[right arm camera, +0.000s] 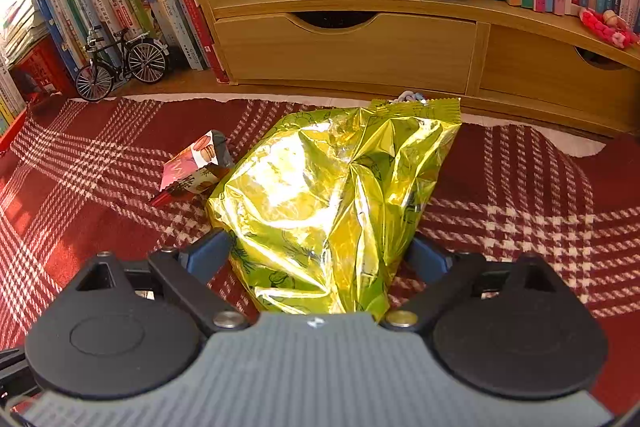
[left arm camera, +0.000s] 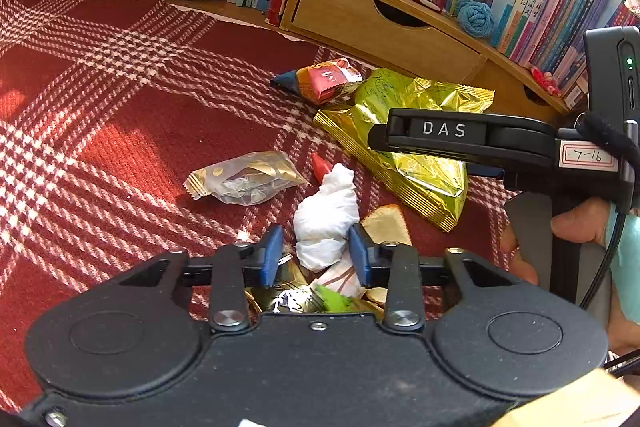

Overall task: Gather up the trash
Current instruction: 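Grasp the white tissue with the left tool while the right tool grasps the gold foil bag, then carry the tissue and gold foil bag over the trash bin, then open both tools to drop the tissue and foil bag into the bin, then move both open tools back over the blanket toward the remaining wrappers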

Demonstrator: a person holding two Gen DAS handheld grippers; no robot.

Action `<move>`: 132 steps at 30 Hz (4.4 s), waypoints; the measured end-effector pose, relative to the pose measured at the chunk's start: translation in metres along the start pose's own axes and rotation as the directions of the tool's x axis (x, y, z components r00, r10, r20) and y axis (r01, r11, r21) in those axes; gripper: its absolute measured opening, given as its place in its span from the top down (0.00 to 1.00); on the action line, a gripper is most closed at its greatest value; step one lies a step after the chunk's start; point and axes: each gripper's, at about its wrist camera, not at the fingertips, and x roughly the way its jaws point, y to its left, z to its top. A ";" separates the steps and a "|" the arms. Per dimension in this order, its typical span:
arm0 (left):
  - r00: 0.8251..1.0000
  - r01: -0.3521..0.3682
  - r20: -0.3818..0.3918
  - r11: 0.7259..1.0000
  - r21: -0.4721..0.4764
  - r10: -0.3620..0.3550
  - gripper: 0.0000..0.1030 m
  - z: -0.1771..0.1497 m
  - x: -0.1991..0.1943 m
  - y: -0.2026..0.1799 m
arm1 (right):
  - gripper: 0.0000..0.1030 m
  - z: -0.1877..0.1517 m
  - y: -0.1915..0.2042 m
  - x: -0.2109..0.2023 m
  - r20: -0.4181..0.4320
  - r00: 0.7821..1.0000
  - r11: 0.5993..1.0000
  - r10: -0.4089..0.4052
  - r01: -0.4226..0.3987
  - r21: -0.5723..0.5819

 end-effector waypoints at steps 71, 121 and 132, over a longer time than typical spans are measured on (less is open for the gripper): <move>0.926 -0.373 -0.031 0.901 -0.222 0.376 0.78 -0.281 -0.457 0.037 | 0.68 -0.242 0.163 -0.377 -0.063 0.949 0.908 0.309 -0.314 -0.279; 0.787 -0.570 -0.526 0.705 -0.422 0.321 0.44 -0.509 -0.165 0.225 | 0.35 -0.471 0.251 -0.106 -0.459 0.880 0.665 0.126 -0.418 -0.619; 0.837 -0.534 -0.341 0.770 -0.348 0.427 0.32 -0.451 -0.237 0.204 | 0.32 -0.425 0.235 -0.160 -0.306 0.924 0.759 0.230 -0.367 -0.537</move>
